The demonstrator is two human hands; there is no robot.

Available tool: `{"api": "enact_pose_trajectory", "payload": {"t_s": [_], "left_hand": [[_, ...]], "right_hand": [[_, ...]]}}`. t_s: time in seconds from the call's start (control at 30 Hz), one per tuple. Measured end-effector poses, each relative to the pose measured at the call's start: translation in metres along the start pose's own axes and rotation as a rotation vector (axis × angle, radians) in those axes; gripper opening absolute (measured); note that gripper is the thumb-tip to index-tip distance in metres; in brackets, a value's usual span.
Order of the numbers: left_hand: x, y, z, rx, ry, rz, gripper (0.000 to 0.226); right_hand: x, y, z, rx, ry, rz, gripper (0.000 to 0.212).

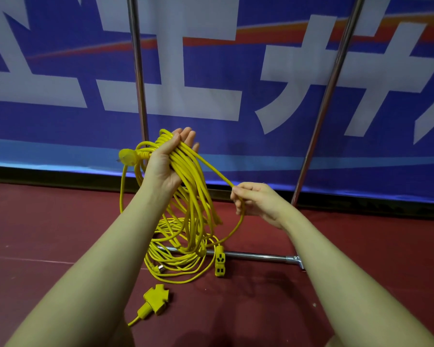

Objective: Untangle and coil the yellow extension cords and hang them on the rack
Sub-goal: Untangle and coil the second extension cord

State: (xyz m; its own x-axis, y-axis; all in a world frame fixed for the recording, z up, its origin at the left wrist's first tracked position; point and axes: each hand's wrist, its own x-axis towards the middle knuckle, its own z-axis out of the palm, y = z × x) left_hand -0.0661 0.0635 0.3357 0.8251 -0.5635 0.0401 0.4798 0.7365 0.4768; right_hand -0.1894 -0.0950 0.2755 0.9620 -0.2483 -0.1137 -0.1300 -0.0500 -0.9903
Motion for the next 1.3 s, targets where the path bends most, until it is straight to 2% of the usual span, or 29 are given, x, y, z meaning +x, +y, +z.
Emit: {"api": "enact_pose_trajectory", "payload": {"t_s": [0.17, 0.27, 0.43, 0.57, 0.63, 0.7, 0.8, 0.97, 1.13, 1.3], "left_hand": [[-0.001, -0.001, 0.003, -0.058, -0.055, -0.008, 0.018], [-0.003, -0.002, 0.008, 0.036, -0.141, -0.022, 0.021], [-0.012, -0.009, 0.009, 0.336, -0.2, -0.145, 0.02], [-0.018, -0.017, 0.001, 0.688, -0.264, -0.204, 0.019], [-0.023, -0.02, -0.002, 0.905, -0.304, -0.239, 0.024], [-0.028, -0.023, -0.003, 0.996, -0.327, -0.279, 0.025], [-0.031, -0.034, -0.006, 0.892, -0.364, -0.349, 0.012], [-0.037, -0.051, -0.01, 0.795, -0.388, -0.414, 0.014], [-0.037, -0.052, -0.005, 0.888, -0.518, -0.467, 0.017], [-0.036, -0.048, 0.008, 0.715, -0.365, -0.402, 0.019]], "right_hand": [[-0.001, -0.016, -0.004, 0.057, 0.104, -0.013, 0.024], [-0.008, -0.032, -0.012, 0.147, 0.173, -0.006, 0.021], [-0.016, -0.047, -0.02, 0.488, 0.261, 0.03, 0.008], [-0.025, -0.057, -0.018, 0.869, 0.192, -0.001, 0.014], [-0.028, -0.063, -0.013, 0.919, 0.125, -0.045, 0.011], [-0.028, -0.068, -0.008, 0.903, 0.09, -0.089, 0.018], [-0.026, -0.07, -0.005, 0.942, 0.089, -0.128, 0.031], [-0.016, -0.069, 0.001, 1.075, 0.168, -0.142, 0.039], [-0.012, -0.068, 0.0, 1.072, 0.189, -0.111, 0.042], [-0.009, -0.068, -0.004, 0.924, 0.181, -0.12, 0.034]]}}
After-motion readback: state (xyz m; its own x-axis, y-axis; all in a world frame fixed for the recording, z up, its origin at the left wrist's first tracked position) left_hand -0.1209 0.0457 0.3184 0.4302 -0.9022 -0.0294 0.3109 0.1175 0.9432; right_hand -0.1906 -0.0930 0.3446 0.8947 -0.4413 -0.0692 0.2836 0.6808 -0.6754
